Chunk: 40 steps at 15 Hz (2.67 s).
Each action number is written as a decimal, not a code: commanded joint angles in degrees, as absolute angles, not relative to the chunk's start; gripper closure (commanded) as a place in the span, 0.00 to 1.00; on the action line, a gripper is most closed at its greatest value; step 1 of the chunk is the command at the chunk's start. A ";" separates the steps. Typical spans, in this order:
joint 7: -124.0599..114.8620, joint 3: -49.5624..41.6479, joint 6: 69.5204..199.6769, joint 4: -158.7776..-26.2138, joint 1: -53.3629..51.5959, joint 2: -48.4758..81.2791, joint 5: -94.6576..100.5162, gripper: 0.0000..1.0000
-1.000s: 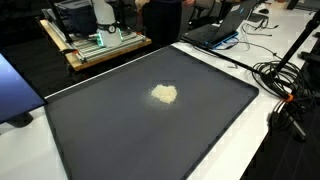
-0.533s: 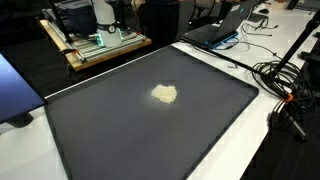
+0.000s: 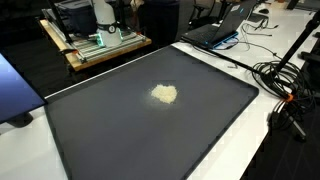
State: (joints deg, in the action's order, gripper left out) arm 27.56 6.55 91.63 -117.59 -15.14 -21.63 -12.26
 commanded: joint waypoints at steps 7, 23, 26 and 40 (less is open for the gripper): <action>32.05 6.31 90.78 -113.21 -15.29 -17.92 -13.68 0.71; 28.41 6.72 91.57 -112.58 -13.98 -18.15 -11.88 0.97; 24.25 4.81 92.22 -111.04 -10.88 -17.33 -9.53 0.97; 13.39 4.60 96.72 -104.61 -5.71 -7.55 3.92 0.88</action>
State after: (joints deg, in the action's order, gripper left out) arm 13.41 4.52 96.90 -104.82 -5.77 -7.66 3.93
